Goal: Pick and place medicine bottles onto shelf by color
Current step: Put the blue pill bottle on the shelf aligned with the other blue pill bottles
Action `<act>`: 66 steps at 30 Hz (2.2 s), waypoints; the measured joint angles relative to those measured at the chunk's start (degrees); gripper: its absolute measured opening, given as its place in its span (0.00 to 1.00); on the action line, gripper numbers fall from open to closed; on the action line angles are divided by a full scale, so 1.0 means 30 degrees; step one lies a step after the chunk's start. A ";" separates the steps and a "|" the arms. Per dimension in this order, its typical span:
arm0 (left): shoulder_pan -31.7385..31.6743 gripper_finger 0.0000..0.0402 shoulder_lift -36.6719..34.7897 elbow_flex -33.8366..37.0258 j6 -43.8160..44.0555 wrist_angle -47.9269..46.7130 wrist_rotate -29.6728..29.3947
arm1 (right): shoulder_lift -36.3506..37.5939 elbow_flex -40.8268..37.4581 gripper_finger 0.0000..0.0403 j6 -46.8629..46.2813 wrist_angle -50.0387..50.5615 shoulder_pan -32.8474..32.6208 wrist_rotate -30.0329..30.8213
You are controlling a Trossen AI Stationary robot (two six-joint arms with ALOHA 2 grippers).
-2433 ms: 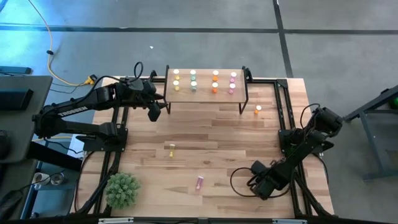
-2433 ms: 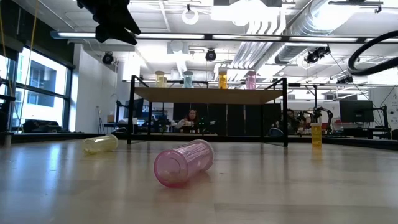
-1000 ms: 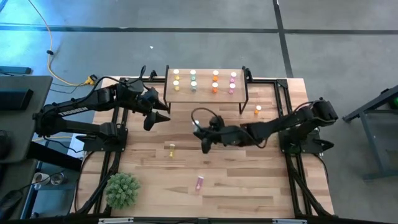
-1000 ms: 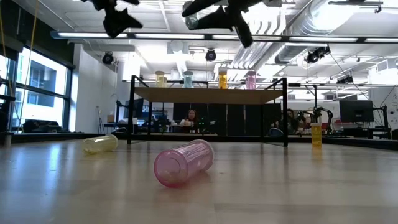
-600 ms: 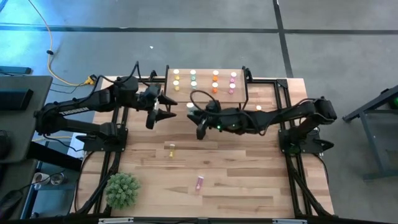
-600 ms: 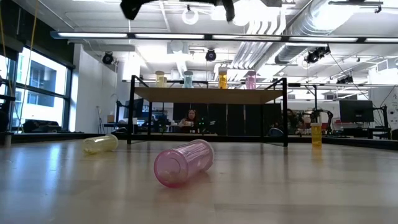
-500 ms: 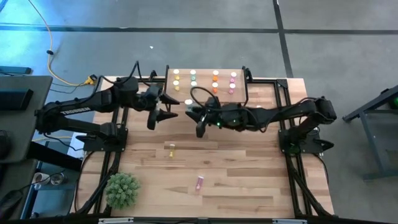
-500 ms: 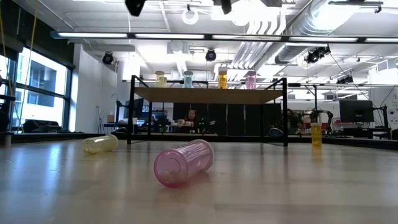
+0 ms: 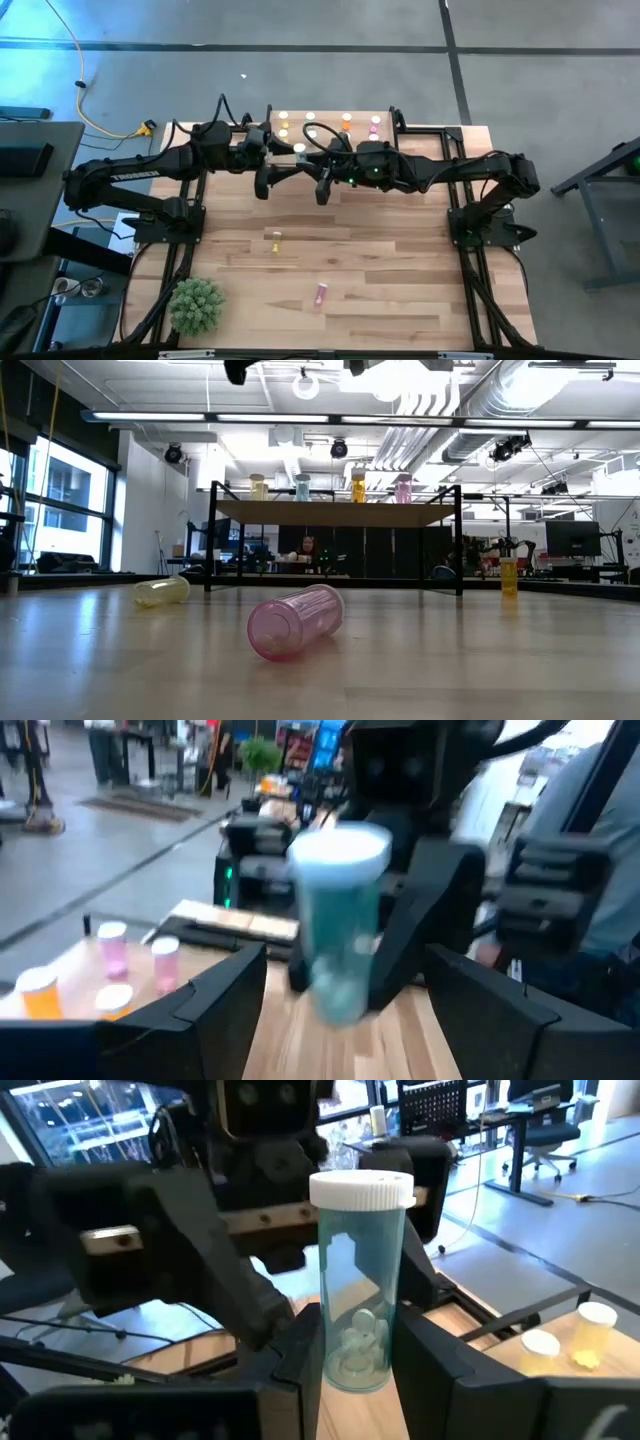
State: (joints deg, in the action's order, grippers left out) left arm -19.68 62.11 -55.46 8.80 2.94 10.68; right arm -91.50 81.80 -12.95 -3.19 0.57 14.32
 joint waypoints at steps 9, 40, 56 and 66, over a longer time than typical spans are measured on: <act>-0.0022 0.63 0.0385 0.0000 0.0006 0.1591 -0.1442 | -0.0007 0.0000 0.21 0.0000 0.0063 0.0455 -0.0646; -0.0159 0.24 0.0385 0.0000 -0.0696 0.1667 -0.1945 | -0.0007 0.0000 0.21 -0.0095 -0.0178 0.0702 -0.1266; -0.0168 0.23 0.0385 0.0000 -0.1313 0.1443 -0.2071 | -0.0007 -0.0007 0.36 0.0054 0.0611 0.0694 -0.1022; -0.0168 0.23 0.0385 0.0000 -0.2759 0.0505 -0.3665 | -0.0007 -0.0022 0.46 -0.0678 0.5263 0.1329 -0.0288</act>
State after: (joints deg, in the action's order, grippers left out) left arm -20.18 63.26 -55.46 0.53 4.46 -0.31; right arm -91.53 81.73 -14.98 12.60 4.56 13.46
